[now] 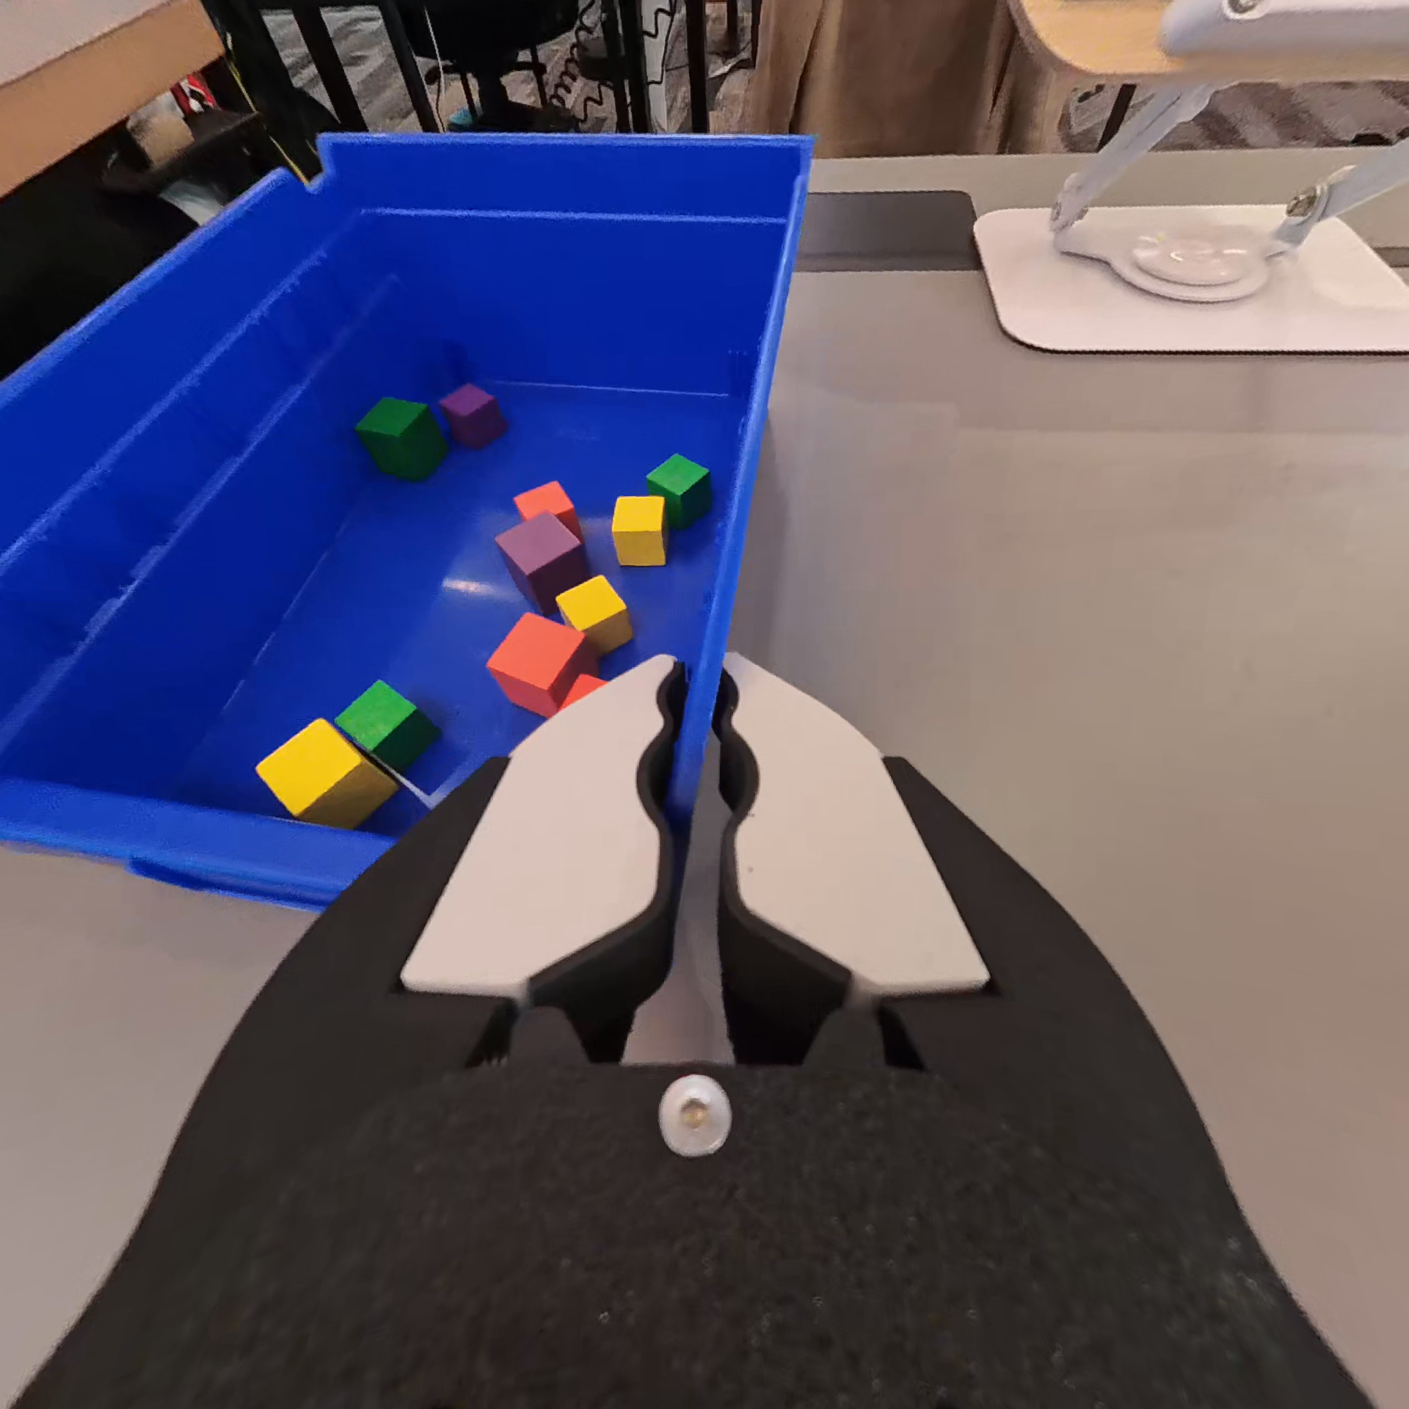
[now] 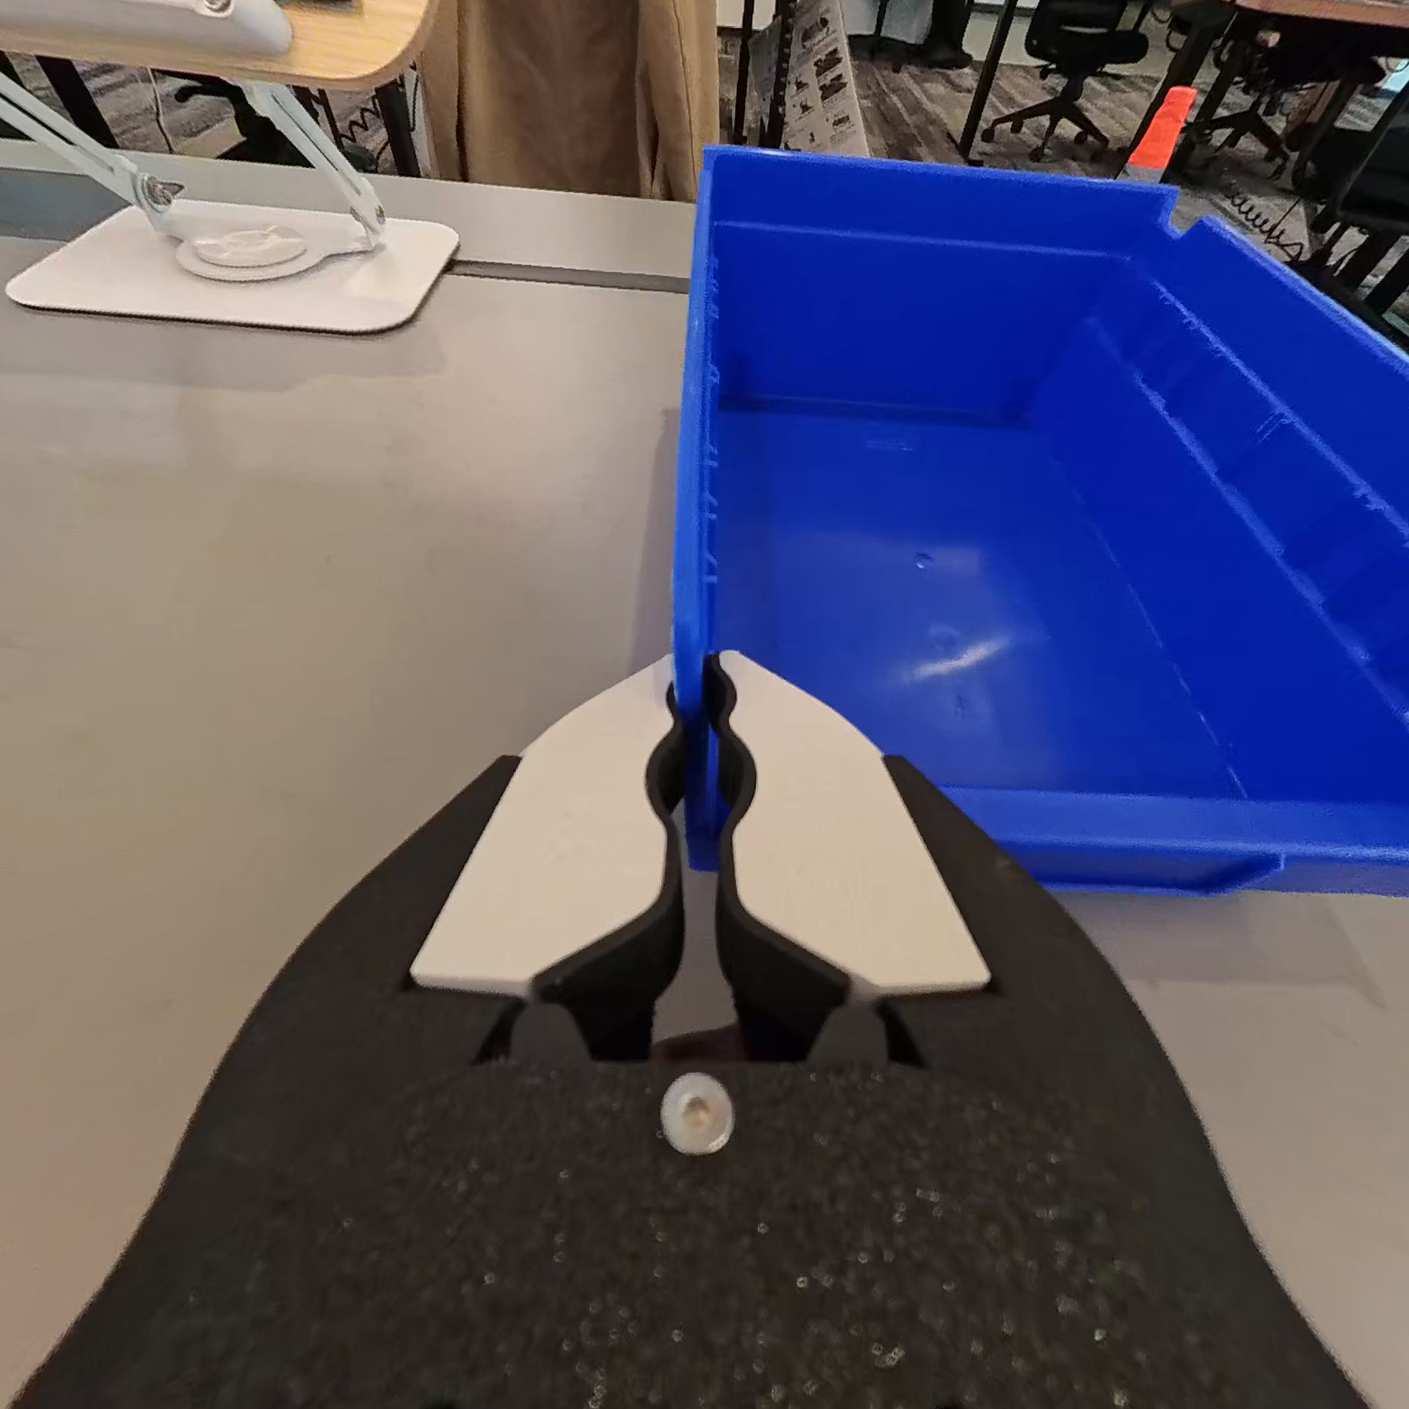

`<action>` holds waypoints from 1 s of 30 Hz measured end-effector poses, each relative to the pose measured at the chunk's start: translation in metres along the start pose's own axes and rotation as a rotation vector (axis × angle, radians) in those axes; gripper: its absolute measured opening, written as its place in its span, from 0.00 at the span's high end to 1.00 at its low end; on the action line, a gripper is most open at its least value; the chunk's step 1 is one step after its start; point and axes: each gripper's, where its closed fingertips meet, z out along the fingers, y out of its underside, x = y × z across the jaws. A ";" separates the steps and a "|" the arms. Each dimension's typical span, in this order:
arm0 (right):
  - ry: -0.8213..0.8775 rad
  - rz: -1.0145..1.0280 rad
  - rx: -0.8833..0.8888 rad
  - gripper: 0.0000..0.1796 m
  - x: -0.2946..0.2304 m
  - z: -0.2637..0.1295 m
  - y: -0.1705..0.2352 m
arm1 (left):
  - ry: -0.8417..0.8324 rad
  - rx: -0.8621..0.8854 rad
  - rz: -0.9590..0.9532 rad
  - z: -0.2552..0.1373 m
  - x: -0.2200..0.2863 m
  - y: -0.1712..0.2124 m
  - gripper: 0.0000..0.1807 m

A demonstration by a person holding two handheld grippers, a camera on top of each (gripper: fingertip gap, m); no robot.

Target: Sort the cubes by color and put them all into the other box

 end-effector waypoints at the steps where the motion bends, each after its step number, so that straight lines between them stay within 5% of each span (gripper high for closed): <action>1: 0.000 0.000 0.000 0.99 -0.002 0.002 -0.001 | -0.006 0.004 0.010 0.000 -0.001 0.000 0.97; 12: 0.007 0.031 0.010 0.98 0.000 0.004 -0.003 | -0.065 0.038 0.001 0.009 -0.003 -0.007 0.97; 14: 0.008 0.020 0.062 0.89 -0.001 -0.005 -0.010 | -0.028 0.054 -0.041 0.004 -0.002 -0.007 0.95; 16: 0.035 -0.016 0.133 0.78 0.000 -0.028 -0.019 | 0.027 0.081 -0.083 -0.016 -0.003 -0.009 0.75; 21: -0.195 -0.017 0.241 0.77 -0.059 -0.085 -0.011 | 0.315 0.154 -0.104 -0.087 0.029 0.015 0.70; 25: -0.374 0.014 0.266 0.76 -0.103 -0.113 0.004 | 0.344 0.143 -0.079 -0.112 0.038 0.047 0.66; 30: -0.407 -0.057 0.218 0.74 -0.124 -0.120 0.013 | 0.351 0.185 -0.020 -0.133 0.041 0.036 0.64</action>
